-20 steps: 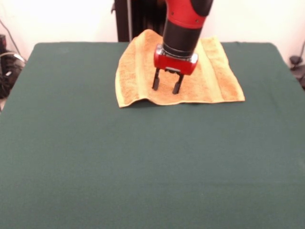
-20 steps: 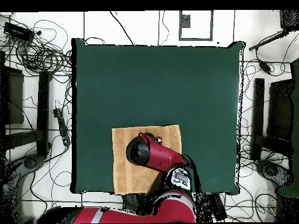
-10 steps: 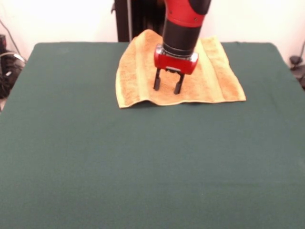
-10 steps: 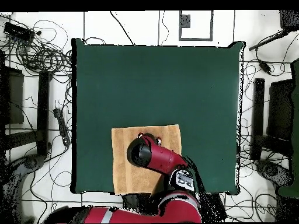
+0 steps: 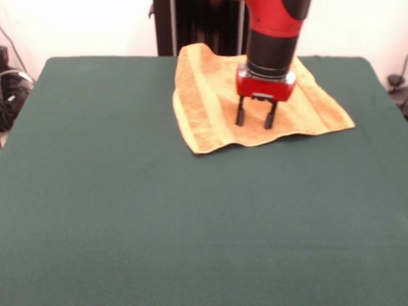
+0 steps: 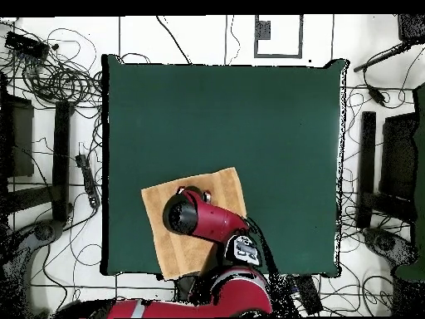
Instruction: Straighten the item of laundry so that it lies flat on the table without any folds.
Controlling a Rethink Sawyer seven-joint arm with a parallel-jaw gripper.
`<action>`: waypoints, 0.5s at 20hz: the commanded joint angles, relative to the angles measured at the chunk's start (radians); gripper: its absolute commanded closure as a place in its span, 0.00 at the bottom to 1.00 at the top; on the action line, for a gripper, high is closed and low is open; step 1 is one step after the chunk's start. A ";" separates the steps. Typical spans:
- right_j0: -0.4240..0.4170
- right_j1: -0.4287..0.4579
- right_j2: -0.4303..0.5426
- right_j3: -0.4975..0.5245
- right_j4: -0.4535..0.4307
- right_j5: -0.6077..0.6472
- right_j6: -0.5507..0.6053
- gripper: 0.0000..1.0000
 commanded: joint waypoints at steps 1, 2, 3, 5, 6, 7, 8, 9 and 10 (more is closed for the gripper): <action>0.096 0.127 0.322 0.006 0.111 0.030 0.303 0.00; 0.098 0.126 0.323 0.003 0.118 0.038 0.300 0.00; 0.101 0.125 0.321 -0.002 0.121 0.047 0.291 0.00; 0.107 0.124 0.314 -0.010 0.127 0.065 0.274 0.00; 0.106 0.125 0.312 -0.012 0.130 0.067 0.271 0.00; 0.106 0.124 0.309 -0.009 0.147 0.067 0.284 0.00; 0.115 0.121 0.295 -0.005 0.180 0.068 0.315 0.00; 0.121 0.121 0.283 -0.003 0.198 0.065 0.329 0.00; 0.127 0.122 0.271 -0.001 0.216 0.062 0.342 0.00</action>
